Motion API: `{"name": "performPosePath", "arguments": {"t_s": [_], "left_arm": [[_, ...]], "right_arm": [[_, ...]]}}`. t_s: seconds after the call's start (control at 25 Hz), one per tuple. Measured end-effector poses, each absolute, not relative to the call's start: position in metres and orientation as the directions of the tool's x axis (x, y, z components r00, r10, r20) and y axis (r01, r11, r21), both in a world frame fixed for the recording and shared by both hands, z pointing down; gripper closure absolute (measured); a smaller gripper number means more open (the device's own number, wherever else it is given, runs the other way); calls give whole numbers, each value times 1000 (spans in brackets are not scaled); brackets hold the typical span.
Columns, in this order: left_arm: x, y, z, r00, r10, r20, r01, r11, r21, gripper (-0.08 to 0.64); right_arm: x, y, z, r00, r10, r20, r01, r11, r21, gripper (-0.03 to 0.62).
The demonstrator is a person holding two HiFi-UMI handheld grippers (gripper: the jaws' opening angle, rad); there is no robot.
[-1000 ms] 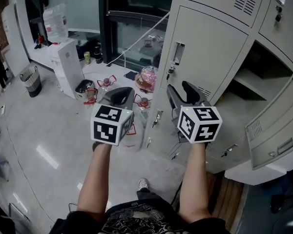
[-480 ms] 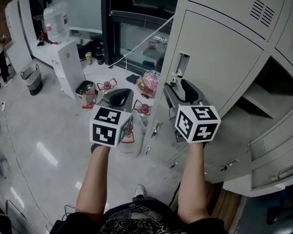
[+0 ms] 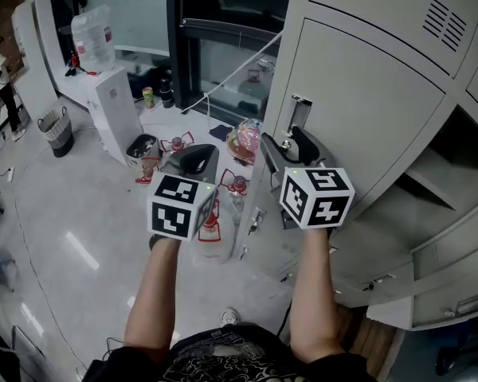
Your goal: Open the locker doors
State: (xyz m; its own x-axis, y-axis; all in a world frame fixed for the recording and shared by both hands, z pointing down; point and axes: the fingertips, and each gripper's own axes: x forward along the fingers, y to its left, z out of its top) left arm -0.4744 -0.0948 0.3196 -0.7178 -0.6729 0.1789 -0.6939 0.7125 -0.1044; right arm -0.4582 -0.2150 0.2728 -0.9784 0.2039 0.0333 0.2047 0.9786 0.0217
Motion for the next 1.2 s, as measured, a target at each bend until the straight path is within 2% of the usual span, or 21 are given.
{"name": "performPosePath", "arguments": {"t_s": [0.64,1.2], "left_arm": [[-484,-94,319,-732,-656,184,-679,726,-113,560],[-464,-86,320,-719,-669,186,-693,712,-117,560]], "right_arm": [[-481,-214,274,-980,198,32,198,980,8,314],[-457,-195,272,-972,233,28,233,972,-16,314]]}}
